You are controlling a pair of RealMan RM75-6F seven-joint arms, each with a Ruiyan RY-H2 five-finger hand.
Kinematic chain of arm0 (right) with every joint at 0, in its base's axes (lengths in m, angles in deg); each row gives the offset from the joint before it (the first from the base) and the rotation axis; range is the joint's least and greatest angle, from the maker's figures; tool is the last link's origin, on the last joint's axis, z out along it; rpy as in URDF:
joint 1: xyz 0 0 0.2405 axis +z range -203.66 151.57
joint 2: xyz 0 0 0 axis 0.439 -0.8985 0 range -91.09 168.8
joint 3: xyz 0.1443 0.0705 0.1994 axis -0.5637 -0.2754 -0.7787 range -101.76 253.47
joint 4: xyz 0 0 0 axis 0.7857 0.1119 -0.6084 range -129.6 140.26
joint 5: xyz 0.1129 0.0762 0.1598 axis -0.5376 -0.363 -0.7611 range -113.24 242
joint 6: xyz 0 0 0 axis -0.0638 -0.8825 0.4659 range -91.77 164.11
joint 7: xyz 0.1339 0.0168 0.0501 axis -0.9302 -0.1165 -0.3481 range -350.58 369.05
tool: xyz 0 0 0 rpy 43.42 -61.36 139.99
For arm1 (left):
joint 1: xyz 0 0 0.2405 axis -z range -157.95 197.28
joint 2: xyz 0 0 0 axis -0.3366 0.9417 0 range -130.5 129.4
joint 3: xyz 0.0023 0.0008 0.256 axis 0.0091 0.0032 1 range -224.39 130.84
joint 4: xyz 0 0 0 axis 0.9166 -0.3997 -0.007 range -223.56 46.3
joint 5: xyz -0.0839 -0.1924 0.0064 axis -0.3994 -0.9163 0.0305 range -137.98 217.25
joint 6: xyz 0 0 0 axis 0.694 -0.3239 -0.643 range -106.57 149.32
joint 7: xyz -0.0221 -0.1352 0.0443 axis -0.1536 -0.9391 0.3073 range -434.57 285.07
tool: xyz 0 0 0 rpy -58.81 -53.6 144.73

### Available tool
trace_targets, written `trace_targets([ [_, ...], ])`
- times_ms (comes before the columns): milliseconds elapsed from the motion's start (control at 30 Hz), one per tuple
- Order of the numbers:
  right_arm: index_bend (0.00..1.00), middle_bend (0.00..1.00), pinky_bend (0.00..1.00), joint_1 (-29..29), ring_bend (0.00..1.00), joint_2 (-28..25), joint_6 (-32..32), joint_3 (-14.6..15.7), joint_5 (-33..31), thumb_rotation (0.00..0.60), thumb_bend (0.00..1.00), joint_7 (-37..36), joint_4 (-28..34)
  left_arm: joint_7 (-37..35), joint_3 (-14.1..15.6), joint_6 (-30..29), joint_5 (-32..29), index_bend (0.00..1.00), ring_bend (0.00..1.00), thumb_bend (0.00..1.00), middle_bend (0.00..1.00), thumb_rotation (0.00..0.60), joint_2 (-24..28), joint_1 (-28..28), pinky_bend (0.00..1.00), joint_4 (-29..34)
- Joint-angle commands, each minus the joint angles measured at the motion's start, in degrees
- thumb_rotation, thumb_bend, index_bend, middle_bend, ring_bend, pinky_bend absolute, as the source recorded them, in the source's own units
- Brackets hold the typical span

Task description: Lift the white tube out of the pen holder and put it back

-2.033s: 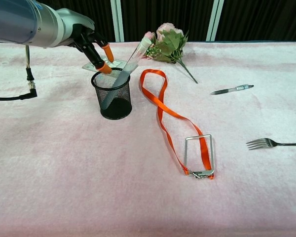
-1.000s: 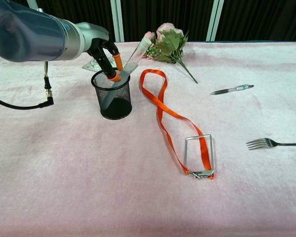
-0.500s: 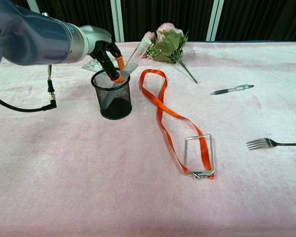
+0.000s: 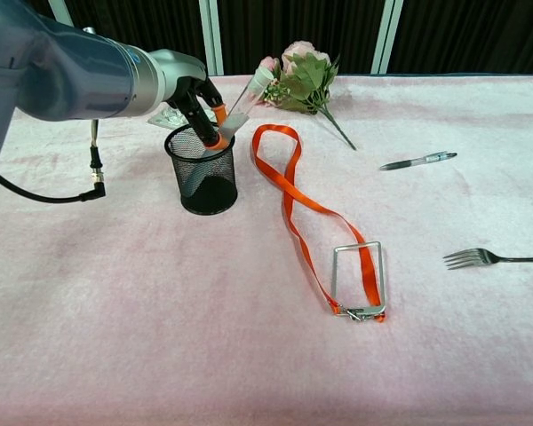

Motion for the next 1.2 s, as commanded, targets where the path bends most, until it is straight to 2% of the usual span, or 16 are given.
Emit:
trace_targets([
  [33,0.00,0.04,0.18,0.0,0.13,0.0,0.0,0.0,0.0,0.600,0.15,0.0,0.1,-0.1,-0.1,-0.1,0.1,0.48,0.00,0.34,0.09,0.600,-0.1,-0.2,0.00,0.2],
  [467,0.00,0.04,0.18,-0.1,0.13,-0.2,0.0,-0.2,0.0,0.600,0.15,-0.3,0.0,0.7,-0.4,-0.7,0.2,0.53,0.00,0.38,0.12,0.600,-0.6,-0.6,0.00,0.1],
  [667,0.00,0.04,0.18,0.0,0.13,-0.1,0.0,-0.2,0.1,0.600,0.15,-0.4,-0.1,0.6,-1.4,-0.3,-0.6,0.54,0.00,0.43,0.13,0.600,-0.1,-1.0,0.00,0.8],
  [967,0.00,0.04,0.18,0.0,0.13,-0.1,-0.3,-0.2,0.0,0.600,0.15,-0.3,-0.1,-1.1,-4.7,1.6,-3.6,0.55,0.00,0.43,0.14,0.600,3.9,-2.7,0.00,5.8],
  [1200,0.00,0.04,0.18,0.0,0.13,0.1,-0.4,-0.2,0.0,0.600,0.15,0.2,0.1,-3.0,-6.7,2.7,-4.3,0.56,0.00,0.43,0.15,0.600,9.1,-4.5,0.00,10.7],
])
